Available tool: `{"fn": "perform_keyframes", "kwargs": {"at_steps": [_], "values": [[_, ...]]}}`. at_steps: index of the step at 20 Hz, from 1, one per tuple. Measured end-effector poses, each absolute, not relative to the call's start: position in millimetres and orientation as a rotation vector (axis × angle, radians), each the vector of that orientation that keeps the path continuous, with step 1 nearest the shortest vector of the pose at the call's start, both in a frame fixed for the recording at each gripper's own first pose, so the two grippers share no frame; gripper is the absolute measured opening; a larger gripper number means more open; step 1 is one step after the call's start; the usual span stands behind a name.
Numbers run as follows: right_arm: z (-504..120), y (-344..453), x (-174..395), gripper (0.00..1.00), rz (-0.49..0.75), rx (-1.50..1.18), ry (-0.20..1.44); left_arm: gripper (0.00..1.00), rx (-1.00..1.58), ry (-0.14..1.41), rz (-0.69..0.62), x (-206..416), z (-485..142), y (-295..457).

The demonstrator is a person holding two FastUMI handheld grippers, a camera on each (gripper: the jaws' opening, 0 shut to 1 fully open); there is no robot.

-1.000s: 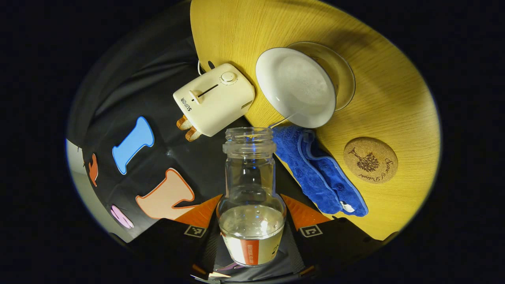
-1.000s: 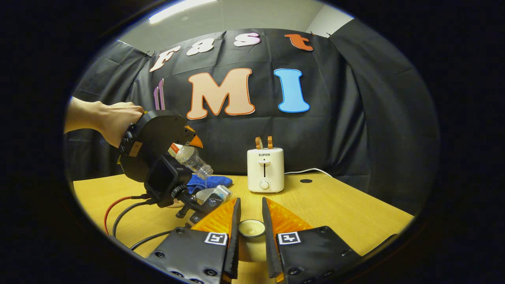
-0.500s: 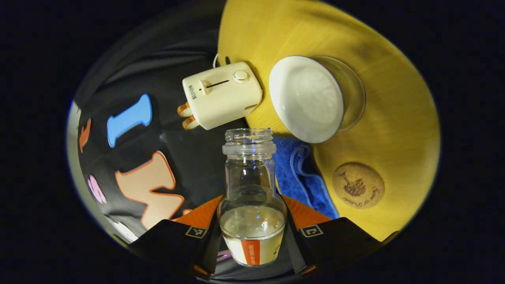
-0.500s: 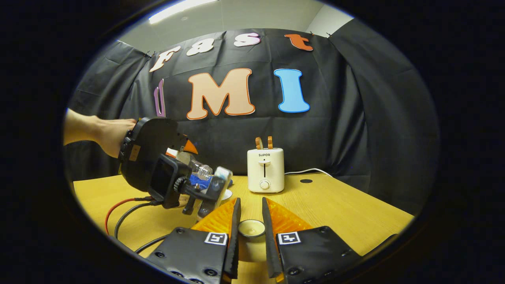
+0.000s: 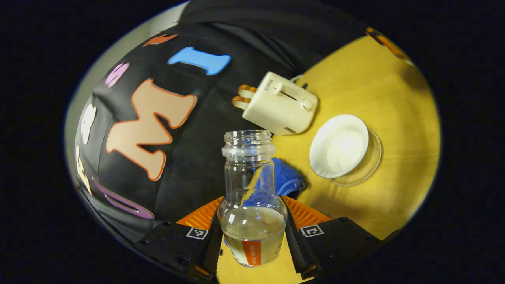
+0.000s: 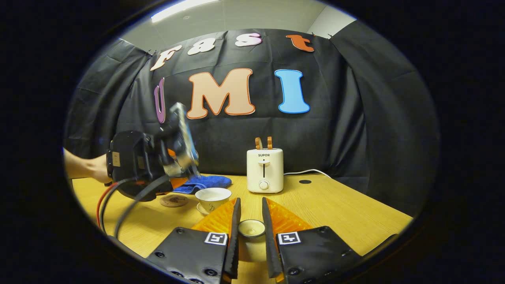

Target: Open the teacup lid with one hand, grasp the water bottle and pour water into the teacup with the other hand; after pouring, place the water bottle on the coaster and then close the teacup lid.

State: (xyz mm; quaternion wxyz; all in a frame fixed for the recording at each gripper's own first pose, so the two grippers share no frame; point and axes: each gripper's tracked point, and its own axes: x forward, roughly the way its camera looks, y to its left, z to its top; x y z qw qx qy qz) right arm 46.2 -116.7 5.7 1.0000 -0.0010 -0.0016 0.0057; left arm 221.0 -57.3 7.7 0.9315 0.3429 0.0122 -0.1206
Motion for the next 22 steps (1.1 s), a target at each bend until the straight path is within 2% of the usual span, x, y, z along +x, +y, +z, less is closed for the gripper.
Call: {"fn": "perform_keyframes", "kwargs": {"at_steps": [2,4,9,22], "values": [[6,-116,46,0.32,0.011,-0.004,-0.003,0.69,0.468,-0.052,-0.204,226,16,-61],[6,-117,46,0.32,0.008,-0.004,-0.005,0.69,0.314,-0.129,-0.215,231,18,-67],[6,-118,45,0.32,0.003,-0.004,-0.004,0.69,0.006,-0.073,-0.18,245,0,-72],[6,-119,46,0.32,-0.001,-0.005,-0.003,0.69,-0.08,-0.049,-0.18,251,-15,-72]]}}
